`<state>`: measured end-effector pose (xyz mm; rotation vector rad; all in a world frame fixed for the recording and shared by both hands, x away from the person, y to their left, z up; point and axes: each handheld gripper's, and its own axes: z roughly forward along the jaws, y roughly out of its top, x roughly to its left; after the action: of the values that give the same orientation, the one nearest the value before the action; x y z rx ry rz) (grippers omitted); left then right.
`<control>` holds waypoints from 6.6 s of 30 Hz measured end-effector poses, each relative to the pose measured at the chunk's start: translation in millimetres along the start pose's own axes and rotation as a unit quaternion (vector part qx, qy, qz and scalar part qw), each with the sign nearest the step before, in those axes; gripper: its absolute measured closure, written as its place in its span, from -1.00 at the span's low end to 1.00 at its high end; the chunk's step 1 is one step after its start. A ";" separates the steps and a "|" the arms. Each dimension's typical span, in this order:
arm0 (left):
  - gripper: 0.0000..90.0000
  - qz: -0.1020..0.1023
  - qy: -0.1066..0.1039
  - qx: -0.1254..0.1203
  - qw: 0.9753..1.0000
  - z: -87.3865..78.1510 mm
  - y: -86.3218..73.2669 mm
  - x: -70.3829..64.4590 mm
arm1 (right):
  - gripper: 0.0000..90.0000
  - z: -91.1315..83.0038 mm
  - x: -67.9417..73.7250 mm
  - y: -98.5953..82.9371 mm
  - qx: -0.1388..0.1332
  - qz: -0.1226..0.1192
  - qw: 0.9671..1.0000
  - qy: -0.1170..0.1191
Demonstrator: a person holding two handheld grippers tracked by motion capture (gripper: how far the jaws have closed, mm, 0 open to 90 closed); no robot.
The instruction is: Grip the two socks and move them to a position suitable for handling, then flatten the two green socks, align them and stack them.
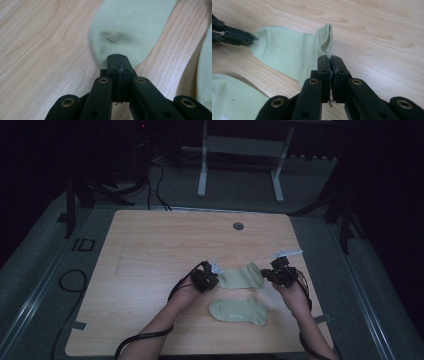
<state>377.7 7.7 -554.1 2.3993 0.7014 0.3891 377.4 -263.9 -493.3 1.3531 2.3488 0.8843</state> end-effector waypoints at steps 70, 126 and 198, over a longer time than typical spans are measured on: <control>-0.19 -0.053 -0.068 -0.016 0.996 -61.1 -13.5 -25.9 | 0.23 -1.2 10.9 -33.3 0.023 -0.035 0.998 0.041; 0.96 -0.071 -0.046 -0.008 0.996 -70.9 27.1 -11.4 | 0.93 -37.9 -0.3 -13.0 0.000 -0.049 0.998 0.033; -0.85 -0.150 0.026 -0.078 0.985 -36.9 -15.3 11.9 | -0.69 2.8 -45.9 -42.4 -0.040 -0.012 0.998 0.045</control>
<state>365.8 42.0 -533.8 2.1022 1.0026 0.3662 373.9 -317.9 -524.8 1.2765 2.3626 1.0424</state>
